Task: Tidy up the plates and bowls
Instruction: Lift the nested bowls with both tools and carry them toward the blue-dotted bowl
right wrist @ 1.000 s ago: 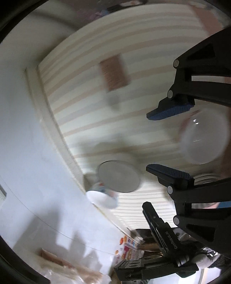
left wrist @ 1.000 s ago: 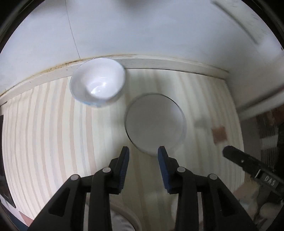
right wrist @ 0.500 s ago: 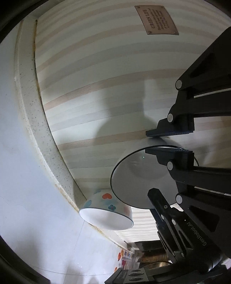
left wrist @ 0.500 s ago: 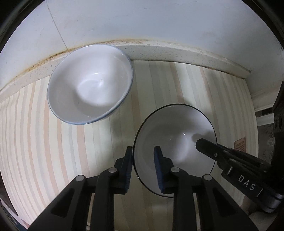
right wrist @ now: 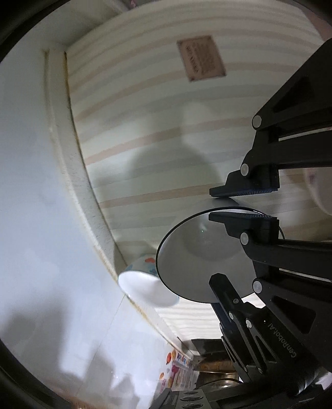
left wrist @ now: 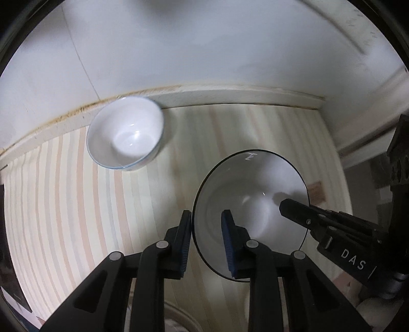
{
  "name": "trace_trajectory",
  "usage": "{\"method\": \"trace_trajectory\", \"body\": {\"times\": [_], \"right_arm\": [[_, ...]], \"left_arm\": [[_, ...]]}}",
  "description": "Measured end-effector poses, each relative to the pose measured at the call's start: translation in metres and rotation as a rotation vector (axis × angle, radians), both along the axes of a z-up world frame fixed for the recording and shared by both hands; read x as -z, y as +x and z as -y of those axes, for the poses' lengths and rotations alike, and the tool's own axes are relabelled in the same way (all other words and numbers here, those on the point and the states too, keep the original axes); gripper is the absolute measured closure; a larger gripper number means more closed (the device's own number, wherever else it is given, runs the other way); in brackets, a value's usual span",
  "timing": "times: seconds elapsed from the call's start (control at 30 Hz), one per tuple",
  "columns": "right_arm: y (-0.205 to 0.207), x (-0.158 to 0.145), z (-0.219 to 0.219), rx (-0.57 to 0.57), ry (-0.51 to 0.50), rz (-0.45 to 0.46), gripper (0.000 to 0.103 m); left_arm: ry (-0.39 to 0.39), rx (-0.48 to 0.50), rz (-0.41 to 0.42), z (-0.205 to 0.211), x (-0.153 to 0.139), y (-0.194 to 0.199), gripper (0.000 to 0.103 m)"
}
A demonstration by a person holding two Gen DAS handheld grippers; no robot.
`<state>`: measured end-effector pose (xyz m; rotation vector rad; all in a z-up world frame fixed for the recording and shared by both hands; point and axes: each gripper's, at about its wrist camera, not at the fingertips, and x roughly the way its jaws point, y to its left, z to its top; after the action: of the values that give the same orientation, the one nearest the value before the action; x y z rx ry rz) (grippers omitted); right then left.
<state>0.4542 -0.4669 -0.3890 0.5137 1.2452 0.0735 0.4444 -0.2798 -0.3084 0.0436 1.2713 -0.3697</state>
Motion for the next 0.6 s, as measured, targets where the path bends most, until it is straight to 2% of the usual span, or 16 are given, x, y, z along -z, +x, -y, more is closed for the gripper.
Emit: {"method": "trace_trajectory", "body": {"times": [0.17,0.33,0.5,0.6], "right_arm": [[-0.037,-0.039,0.007,0.019,-0.025,0.039,0.090],[-0.081,-0.072,0.011,0.039,-0.054,0.063,0.090],[-0.123,-0.085,0.019,0.068,-0.061,0.050,0.090],[-0.146,-0.080,0.025,0.087,-0.062,0.030,0.090]], "left_arm": [[-0.021,0.050,0.039,0.006,-0.029,-0.030,0.082],[-0.041,0.095,0.042,0.014,-0.043,-0.056,0.082],[-0.045,0.153,0.021,0.025,-0.040,-0.083,0.082],[-0.043,0.180,-0.029,0.031,-0.026,-0.094,0.082]]}}
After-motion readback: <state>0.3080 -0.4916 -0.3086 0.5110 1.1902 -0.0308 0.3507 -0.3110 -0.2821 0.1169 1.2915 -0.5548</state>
